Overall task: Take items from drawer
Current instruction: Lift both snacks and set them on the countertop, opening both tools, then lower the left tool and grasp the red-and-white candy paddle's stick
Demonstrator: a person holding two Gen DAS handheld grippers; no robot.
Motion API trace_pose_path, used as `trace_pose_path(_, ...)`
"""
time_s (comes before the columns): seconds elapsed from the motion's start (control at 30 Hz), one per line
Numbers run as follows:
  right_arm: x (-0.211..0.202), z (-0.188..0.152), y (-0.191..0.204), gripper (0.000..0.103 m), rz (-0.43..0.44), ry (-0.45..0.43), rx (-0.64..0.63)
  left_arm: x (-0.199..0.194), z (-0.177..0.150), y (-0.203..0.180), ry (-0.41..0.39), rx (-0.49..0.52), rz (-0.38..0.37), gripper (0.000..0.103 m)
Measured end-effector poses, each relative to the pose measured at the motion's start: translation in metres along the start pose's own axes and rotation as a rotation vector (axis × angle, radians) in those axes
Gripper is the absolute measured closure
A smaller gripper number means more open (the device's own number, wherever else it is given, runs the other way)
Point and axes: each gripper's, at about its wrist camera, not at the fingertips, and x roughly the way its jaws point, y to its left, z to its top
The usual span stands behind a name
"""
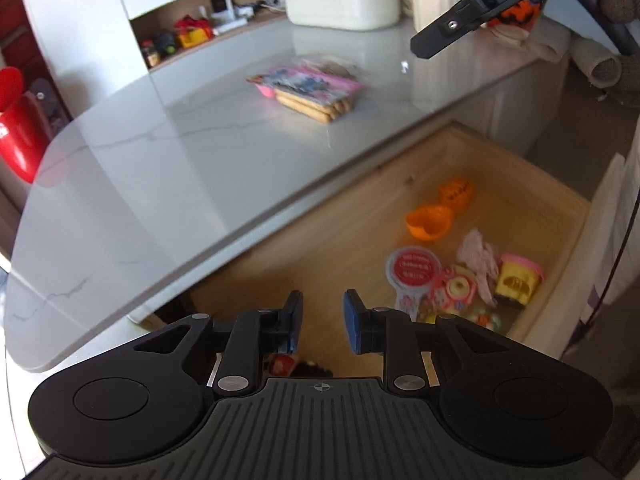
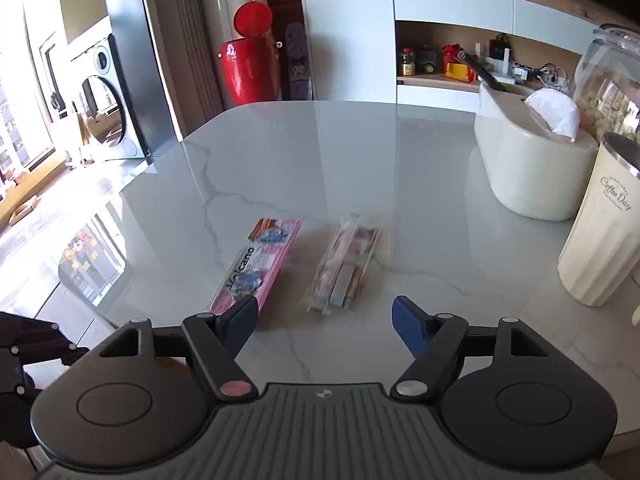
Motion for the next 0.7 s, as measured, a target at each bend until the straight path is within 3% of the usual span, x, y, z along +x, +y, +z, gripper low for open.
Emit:
trace_pose_path(0.1, -0.013, -0.034, 0.005, 0.018, 0.034, 0.052, -0.098, 0.006, -0.007, -0.001, 0.093, 0.05, 0.049, 0.077)
trace_pose_path(0.2, -0.013, -0.072, 0.012, 0.016, 0.042, 0.125, -0.206, 0.017, -0.007, -0.002, 0.186, 0.077, 0.013, 0.076)
trace_pose_path(0.3, -0.007, -0.098, 0.019, 0.016, 0.018, 0.17, -0.284, 0.031, 0.002, -0.014, 0.177, 0.157, -0.024, 0.076)
trace_pose_path(0.4, -0.004, -0.108, 0.014, 0.016, 0.045, 0.193, -0.265, 0.05, 0.016, -0.032, 0.153, 0.239, -0.097, 0.076)
trace_pose_path(0.53, -0.015, -0.105, 0.001, 0.014, 0.056, 0.165, -0.246, 0.087, 0.034, -0.057, 0.215, 0.309, -0.203, 0.076)
trace_pose_path(0.63, -0.025, -0.105, -0.012, 0.005, 0.049, 0.129, -0.207, 0.11, 0.039, -0.066, 0.255, 0.328, -0.225, 0.076)
trace_pose_path(0.7, -0.027, -0.107, -0.024, 0.004, 0.048, 0.124, -0.162, 0.123, 0.04, -0.069, 0.274, 0.319, -0.224, 0.076)
